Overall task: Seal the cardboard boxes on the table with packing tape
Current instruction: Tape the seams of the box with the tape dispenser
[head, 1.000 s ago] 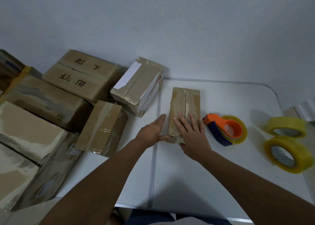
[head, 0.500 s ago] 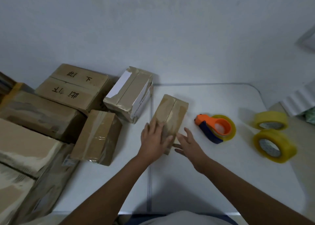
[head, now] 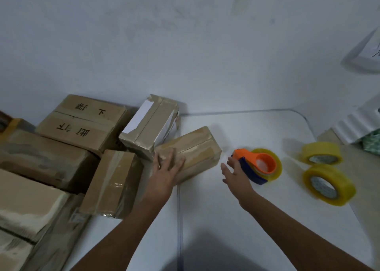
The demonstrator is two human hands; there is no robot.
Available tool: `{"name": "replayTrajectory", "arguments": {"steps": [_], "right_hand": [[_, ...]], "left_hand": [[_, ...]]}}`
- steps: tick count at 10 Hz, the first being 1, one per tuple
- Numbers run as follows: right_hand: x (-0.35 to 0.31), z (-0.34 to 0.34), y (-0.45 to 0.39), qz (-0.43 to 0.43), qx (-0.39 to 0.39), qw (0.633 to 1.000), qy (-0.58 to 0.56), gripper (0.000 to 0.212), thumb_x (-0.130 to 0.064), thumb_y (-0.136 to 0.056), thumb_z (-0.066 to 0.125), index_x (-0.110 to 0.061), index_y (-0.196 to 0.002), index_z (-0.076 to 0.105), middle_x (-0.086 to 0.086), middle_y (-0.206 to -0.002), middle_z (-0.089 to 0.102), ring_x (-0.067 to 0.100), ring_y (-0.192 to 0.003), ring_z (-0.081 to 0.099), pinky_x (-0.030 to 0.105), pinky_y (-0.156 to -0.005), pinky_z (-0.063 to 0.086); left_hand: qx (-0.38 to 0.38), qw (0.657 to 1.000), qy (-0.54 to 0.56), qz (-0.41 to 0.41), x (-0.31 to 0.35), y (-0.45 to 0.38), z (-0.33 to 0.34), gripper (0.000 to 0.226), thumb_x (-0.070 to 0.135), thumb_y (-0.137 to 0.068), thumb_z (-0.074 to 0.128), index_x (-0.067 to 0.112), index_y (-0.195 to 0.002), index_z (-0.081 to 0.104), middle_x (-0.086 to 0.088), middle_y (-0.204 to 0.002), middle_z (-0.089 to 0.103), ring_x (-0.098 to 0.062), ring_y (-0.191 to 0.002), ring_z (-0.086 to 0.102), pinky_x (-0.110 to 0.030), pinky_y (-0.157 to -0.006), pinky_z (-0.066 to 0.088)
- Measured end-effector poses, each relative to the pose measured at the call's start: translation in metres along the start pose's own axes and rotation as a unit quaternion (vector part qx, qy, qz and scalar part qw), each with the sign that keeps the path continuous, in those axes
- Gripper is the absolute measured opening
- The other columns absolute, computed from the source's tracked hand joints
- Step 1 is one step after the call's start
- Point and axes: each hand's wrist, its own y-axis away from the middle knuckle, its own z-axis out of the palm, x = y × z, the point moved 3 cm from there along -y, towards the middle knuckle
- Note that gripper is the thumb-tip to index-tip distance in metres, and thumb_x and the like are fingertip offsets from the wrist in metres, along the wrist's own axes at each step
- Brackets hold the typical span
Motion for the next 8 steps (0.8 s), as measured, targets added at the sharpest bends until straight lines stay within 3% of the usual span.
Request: {"name": "replayTrajectory", "arguments": {"steps": [2, 3, 4, 6, 8], "right_hand": [[-0.043, -0.031, -0.044, -0.028, 0.036, 0.995, 0.087, 0.05, -0.045, -0.099, 0.048, -0.022, -0.142, 0.039, 0.004, -0.134, 0.055, 0.023, -0.118, 0.054, 0.039, -0.101, 0.045], [-0.062, -0.047, -0.073, -0.034, 0.042, 0.989, 0.139, 0.048, -0.044, -0.101, 0.044, -0.019, -0.142, 0.039, 0.008, -0.137, 0.053, 0.027, -0.118, 0.054, 0.039, -0.1, 0.044], [-0.077, -0.058, -0.101, -0.051, 0.049, 0.984, 0.163, 0.051, -0.038, -0.102, 0.044, -0.013, -0.145, 0.036, 0.008, -0.146, 0.044, 0.027, -0.128, 0.047, 0.032, -0.1, 0.036], [-0.092, -0.066, -0.143, -0.034, 0.04, 0.984, 0.167, 0.054, -0.037, -0.102, 0.045, -0.011, -0.148, 0.032, 0.011, -0.149, 0.04, 0.028, -0.133, 0.042, 0.035, -0.104, 0.035], [-0.109, -0.072, -0.158, -0.033, 0.057, 0.984, 0.168, 0.054, -0.036, -0.103, 0.043, -0.009, -0.149, 0.031, 0.013, -0.149, 0.04, 0.028, -0.131, 0.044, 0.031, -0.099, 0.036]], "left_hand": [[-0.003, 0.999, 0.011, 0.05, 0.027, -0.058, -0.013, 0.092, -0.005, -0.094, 0.05, 0.043, -0.156, 0.001, 0.014, -0.165, -0.009, -0.043, -0.148, -0.018, -0.049, -0.096, 0.054], [-0.006, 0.998, 0.014, 0.058, 0.039, -0.105, -0.024, 0.089, -0.006, -0.093, 0.046, 0.042, -0.156, 0.004, 0.013, -0.165, -0.005, -0.043, -0.149, -0.015, -0.05, -0.1, 0.05], [-0.025, 0.998, 0.006, 0.058, 0.043, -0.15, -0.042, 0.089, -0.008, -0.093, 0.047, 0.04, -0.156, 0.008, 0.012, -0.165, -0.002, -0.044, -0.149, -0.011, -0.052, -0.112, 0.036], [-0.045, 0.997, 0.017, 0.052, 0.039, -0.208, -0.063, 0.094, -0.012, -0.089, 0.049, 0.045, -0.153, 0.011, 0.018, -0.164, -0.001, -0.034, -0.152, -0.006, -0.053, -0.112, 0.038], [-0.049, 0.995, 0.037, 0.072, 0.04, -0.224, -0.07, 0.078, 0.005, -0.093, 0.054, 0.039, -0.153, 0.017, 0.014, -0.165, 0.001, -0.034, -0.152, -0.004, -0.059, -0.119, 0.02]]}}
